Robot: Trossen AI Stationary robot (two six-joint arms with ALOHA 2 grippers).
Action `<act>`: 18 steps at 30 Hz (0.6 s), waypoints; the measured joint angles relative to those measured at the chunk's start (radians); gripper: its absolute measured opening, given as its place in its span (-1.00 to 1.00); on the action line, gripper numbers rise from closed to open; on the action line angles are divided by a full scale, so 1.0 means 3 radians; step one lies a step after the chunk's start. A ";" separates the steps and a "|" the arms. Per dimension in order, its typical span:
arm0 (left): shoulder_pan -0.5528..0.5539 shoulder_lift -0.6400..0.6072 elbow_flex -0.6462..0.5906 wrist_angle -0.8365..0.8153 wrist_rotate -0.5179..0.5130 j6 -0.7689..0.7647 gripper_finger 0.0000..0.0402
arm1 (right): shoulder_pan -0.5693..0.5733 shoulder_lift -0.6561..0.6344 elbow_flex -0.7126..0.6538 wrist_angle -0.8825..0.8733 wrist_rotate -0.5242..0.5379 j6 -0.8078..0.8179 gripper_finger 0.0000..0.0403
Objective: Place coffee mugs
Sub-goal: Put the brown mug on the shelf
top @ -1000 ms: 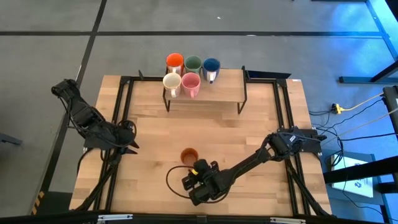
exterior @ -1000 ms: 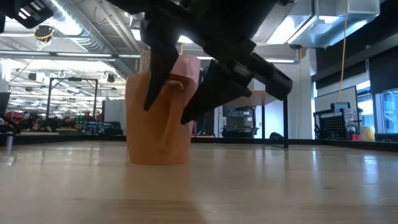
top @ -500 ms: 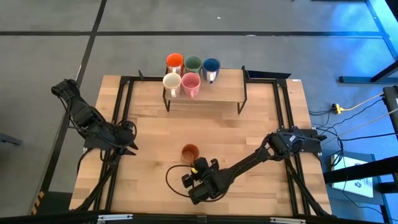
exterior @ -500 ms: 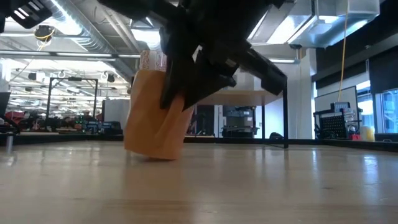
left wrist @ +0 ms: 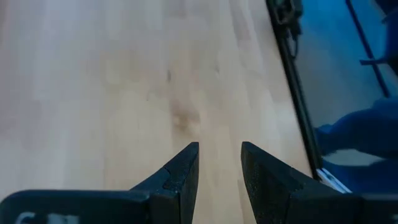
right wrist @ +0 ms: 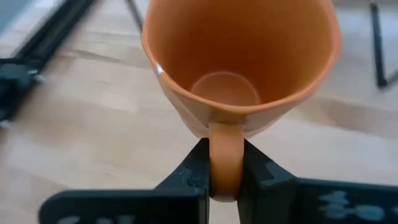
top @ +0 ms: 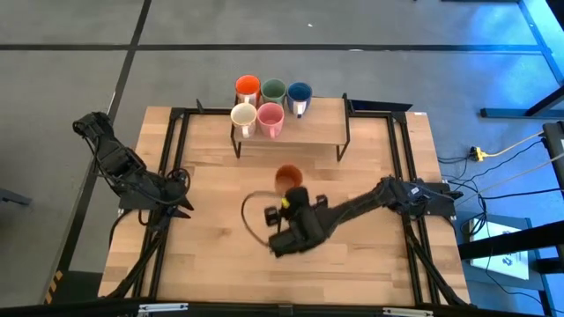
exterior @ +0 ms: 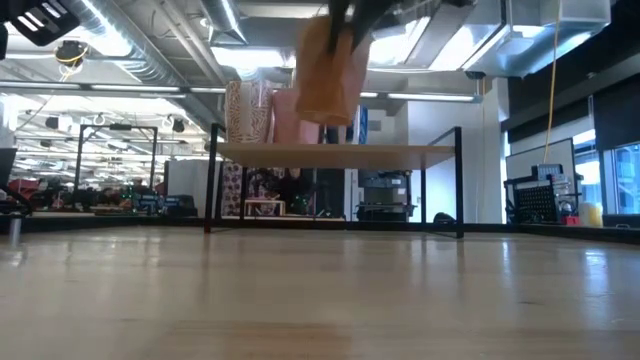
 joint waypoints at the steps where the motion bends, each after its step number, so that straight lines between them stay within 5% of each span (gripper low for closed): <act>1: 0.0000 0.0002 0.0000 0.0005 -0.0045 0.0000 -0.43 | -0.0056 -0.0089 -0.0070 -0.0002 -0.0074 0.0008 -0.89; 18: 0.0000 0.0024 0.0001 0.0010 -0.0134 -0.0008 -0.43 | -0.1178 -0.0577 -0.0116 -0.0042 -0.0399 -0.1151 -0.89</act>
